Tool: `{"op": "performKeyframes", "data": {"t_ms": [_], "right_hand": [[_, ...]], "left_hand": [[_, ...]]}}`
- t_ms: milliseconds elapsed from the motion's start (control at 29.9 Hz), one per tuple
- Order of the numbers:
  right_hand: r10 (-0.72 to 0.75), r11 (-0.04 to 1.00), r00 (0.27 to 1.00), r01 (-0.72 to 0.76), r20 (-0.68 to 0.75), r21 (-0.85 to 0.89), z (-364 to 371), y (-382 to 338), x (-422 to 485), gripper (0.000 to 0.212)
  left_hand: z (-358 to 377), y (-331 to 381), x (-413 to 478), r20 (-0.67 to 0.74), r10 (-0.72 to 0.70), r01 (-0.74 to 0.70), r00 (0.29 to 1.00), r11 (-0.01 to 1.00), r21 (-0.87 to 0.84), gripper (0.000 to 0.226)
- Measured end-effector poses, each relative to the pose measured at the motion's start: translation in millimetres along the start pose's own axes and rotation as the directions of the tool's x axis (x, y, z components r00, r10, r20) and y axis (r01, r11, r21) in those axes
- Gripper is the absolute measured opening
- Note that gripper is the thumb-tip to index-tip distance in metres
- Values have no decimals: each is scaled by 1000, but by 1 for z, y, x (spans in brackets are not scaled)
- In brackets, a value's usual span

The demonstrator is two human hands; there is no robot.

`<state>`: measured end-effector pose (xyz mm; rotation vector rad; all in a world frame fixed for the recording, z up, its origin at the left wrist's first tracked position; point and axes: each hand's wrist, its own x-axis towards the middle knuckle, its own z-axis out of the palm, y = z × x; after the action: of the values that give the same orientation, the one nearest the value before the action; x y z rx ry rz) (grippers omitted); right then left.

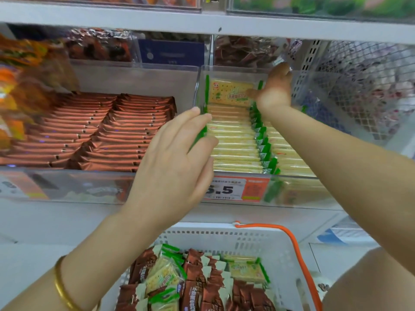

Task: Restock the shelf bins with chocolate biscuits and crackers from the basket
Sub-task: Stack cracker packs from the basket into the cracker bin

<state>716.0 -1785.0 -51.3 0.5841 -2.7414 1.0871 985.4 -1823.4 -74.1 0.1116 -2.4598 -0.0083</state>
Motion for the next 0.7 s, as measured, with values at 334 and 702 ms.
{"op": "performKeyframes", "data": {"t_ms": [334,702], "right_hand": [[-500,855,764,360,408,374,-65,2,-205,34],[-67,647,76,762,995,-15,82,122,-283,24]], "left_hand": [[17,17,-92,210,40,-44,977,999,15,22],[44,12,-139,568,-26,32,823,999,0,39]]}}
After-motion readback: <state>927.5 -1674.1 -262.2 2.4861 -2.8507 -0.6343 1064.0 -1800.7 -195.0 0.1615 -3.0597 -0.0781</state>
